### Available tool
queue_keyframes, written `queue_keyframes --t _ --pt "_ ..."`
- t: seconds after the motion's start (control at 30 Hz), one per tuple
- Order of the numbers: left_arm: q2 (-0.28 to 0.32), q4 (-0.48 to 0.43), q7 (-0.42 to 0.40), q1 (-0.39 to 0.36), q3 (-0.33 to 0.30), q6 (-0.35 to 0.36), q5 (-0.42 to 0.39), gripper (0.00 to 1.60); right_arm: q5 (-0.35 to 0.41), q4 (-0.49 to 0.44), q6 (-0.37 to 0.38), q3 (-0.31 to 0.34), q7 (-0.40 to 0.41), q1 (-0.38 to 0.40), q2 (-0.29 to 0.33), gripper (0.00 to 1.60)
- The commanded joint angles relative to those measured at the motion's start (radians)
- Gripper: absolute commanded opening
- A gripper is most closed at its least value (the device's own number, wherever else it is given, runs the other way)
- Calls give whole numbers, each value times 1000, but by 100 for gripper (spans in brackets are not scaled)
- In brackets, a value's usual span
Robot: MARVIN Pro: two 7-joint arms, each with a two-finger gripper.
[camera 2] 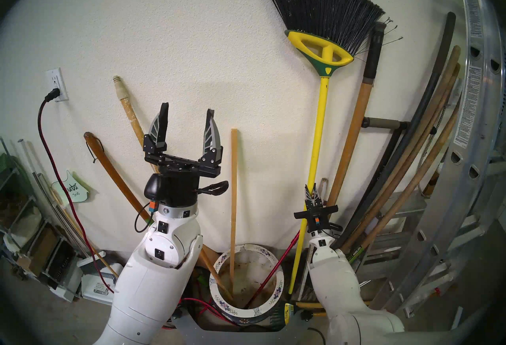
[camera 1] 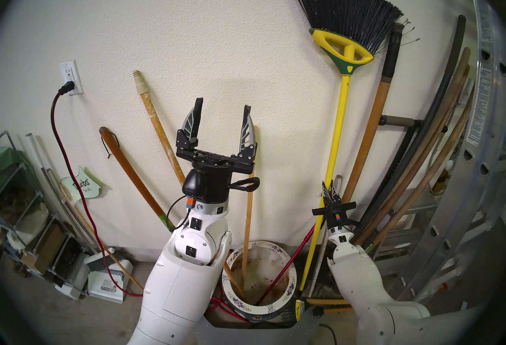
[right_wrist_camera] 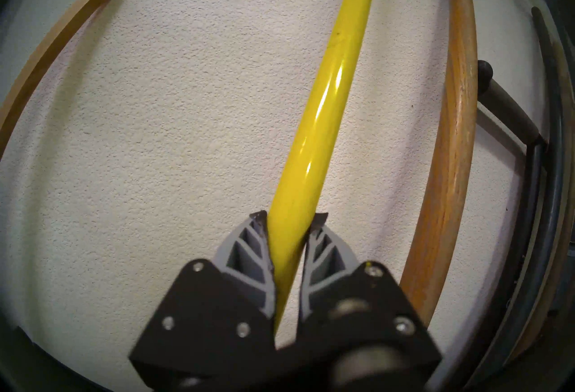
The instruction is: Take wooden sticks or brooms out of the pot
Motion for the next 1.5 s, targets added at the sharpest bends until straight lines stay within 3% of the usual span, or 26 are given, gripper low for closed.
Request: queue_keyframes --t 0.0,0.07,0.23,0.4,0.57,0.67,0.73,0.83,1.03,1.27,1.47 --pt "-16 0 82 8 9 1 72 160 -21 33 -19 -3 -23 -11 6 0" --pt "-16 -2 103 9 12 1 91 160 -24 29 -26 -2 -28 -19 6 0" --pt "-16 -6 142 11 18 1 127 160 -28 16 -30 1 -37 -33 4 45" --pt "-12 -7 173 13 24 1 152 160 -31 10 -30 2 -44 -40 2 67" --pt "-4 -11 205 13 32 1 174 160 -35 13 -30 1 -52 -46 1 77" --pt "5 -10 227 12 38 1 186 160 -36 11 -30 1 -54 -49 0 136" --pt "12 -10 245 11 43 1 195 160 -34 -4 -30 1 -51 -58 -2 149" --pt "24 -8 273 8 53 1 209 160 -31 -11 -30 1 -48 -64 -4 160" --pt "53 1 340 -5 75 1 241 160 -15 -8 -30 1 -40 -65 -7 160" --pt "77 19 399 -23 94 1 270 160 83 -24 -30 23 14 -71 -24 160" --pt "84 41 421 -43 103 1 283 160 175 -137 -30 35 68 -129 -42 160"
